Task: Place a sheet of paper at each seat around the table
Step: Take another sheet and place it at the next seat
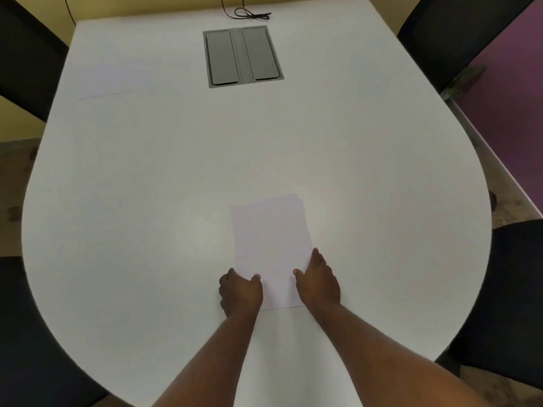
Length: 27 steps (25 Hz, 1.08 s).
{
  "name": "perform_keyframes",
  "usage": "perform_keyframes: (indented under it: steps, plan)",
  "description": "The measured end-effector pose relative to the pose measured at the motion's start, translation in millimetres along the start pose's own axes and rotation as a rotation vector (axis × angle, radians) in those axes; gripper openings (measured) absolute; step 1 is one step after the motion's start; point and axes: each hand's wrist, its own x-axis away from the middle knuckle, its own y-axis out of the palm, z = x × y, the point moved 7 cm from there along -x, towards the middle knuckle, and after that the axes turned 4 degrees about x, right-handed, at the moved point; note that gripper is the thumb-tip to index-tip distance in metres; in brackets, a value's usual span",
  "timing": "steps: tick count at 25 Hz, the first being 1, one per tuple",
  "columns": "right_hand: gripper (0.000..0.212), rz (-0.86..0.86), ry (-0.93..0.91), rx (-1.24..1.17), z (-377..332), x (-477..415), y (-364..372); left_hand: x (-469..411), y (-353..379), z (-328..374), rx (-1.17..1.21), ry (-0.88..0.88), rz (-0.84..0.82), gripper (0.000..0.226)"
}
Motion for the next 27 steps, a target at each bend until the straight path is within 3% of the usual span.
perform_keyframes:
  steps: [7, 12, 17, 22, 27]
  plan:
    - [0.067, 0.031, 0.026, -0.023, 0, -9, -6, -6, 2, 6, -0.006, -0.074, 0.029, 0.068]
    - [0.057, 0.017, 0.143, -0.332, 11, -15, -7, -4, 6, 3, -0.055, -0.048, 0.040, 0.064]
    - [0.007, 0.010, 0.185, -0.449, 15, -16, -16, -4, 1, 5, -0.006, -0.066, 0.030, 0.070]
    - [0.002, 0.053, 0.079, -0.538, 7, -10, -46, -1, -13, 16, 0.042, -0.042, 0.010, 0.073]
    - [0.008, 0.093, -0.039, -0.637, -4, 2, -86, 10, -33, 38, 0.229, -0.003, -0.049, 0.059]
